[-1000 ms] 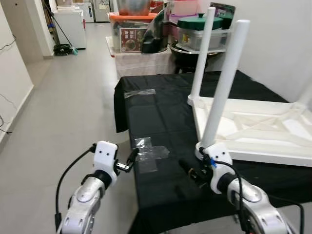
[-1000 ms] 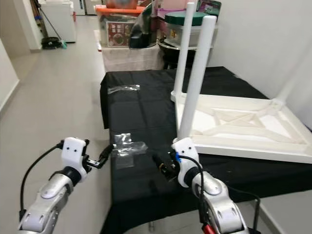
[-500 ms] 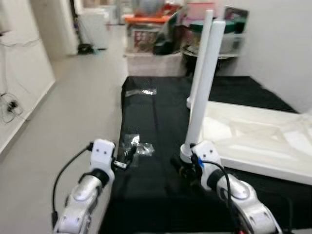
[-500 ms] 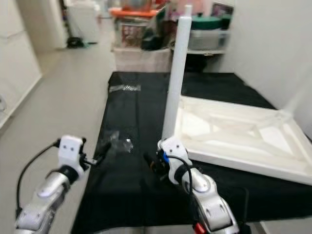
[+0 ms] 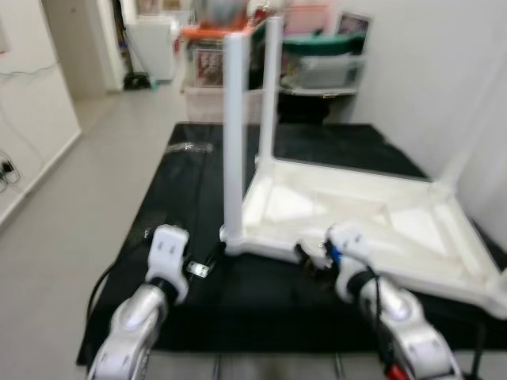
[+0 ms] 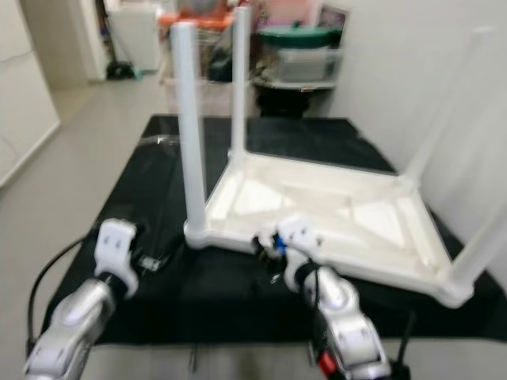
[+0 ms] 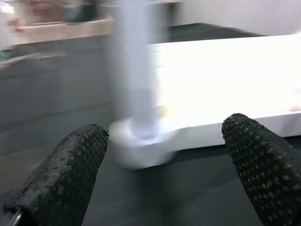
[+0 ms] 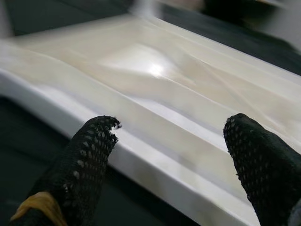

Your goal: Building children table

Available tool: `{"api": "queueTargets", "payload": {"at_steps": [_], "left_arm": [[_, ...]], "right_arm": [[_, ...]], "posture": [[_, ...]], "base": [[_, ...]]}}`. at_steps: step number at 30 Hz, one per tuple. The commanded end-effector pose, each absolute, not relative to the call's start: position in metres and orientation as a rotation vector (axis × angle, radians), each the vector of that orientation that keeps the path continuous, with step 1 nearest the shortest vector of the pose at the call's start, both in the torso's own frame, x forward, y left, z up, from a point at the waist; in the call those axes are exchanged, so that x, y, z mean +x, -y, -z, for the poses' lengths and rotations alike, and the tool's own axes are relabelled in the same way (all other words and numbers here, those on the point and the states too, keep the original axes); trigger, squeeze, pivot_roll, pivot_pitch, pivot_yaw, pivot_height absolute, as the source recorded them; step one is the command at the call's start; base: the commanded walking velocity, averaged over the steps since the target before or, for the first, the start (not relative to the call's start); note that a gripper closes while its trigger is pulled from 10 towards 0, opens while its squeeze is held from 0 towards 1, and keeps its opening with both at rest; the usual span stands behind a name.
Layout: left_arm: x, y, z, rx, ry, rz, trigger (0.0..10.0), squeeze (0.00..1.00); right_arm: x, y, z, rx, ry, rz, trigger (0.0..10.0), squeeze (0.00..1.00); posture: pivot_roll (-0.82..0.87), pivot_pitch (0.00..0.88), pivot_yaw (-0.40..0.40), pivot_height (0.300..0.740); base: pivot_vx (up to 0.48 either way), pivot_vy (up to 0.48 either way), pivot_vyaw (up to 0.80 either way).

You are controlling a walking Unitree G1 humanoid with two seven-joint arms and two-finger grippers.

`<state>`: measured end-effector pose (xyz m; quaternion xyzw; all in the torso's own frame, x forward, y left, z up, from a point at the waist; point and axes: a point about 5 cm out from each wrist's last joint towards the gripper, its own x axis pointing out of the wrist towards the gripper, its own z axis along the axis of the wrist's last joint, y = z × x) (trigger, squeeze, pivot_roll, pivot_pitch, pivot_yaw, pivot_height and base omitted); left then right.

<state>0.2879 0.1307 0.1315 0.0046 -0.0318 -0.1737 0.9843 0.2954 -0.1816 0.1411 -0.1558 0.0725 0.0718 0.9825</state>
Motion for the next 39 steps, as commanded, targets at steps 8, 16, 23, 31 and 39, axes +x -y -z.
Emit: {"api": "queueTargets", "payload": {"at_steps": [8, 16, 23, 31, 39], "left_arm": [[0.290, -0.139, -0.131, 0.020, 0.058, 0.318, 10.0, 0.00], [0.293, -0.146, -0.134, 0.027, 0.069, 0.294, 10.0, 0.00], [0.301, -0.158, -0.144, 0.032, 0.105, 0.273, 10.0, 0.00], [0.308, -0.176, -0.151, 0.071, 0.117, 0.159, 10.0, 0.00], [0.312, -0.185, -0.154, 0.079, 0.127, 0.082, 10.0, 0.00]], "right_arm": [[0.300, 0.196, -0.135, -0.402, -0.195, -0.097, 10.0, 0.00], [0.299, 0.201, -0.124, -0.378, -0.277, -0.073, 10.0, 0.00], [0.310, 0.209, -0.138, -0.290, -0.161, 0.092, 10.0, 0.00], [0.313, 0.201, -0.143, -0.293, -0.119, 0.075, 10.0, 0.00], [0.314, 0.197, -0.140, -0.296, -0.132, 0.056, 10.0, 0.00]], "posture": [[0.02, 0.000, -0.024, 0.740], [0.02, 0.000, -0.026, 0.740], [0.02, 0.000, -0.019, 0.740], [0.02, 0.000, -0.017, 0.740], [0.03, 0.000, -0.019, 0.740]], "base": [[0.000, 0.000, 0.00], [0.000, 0.000, 0.00], [0.000, 0.000, 0.00], [0.000, 0.000, -0.49], [0.000, 0.000, 0.00]]}}
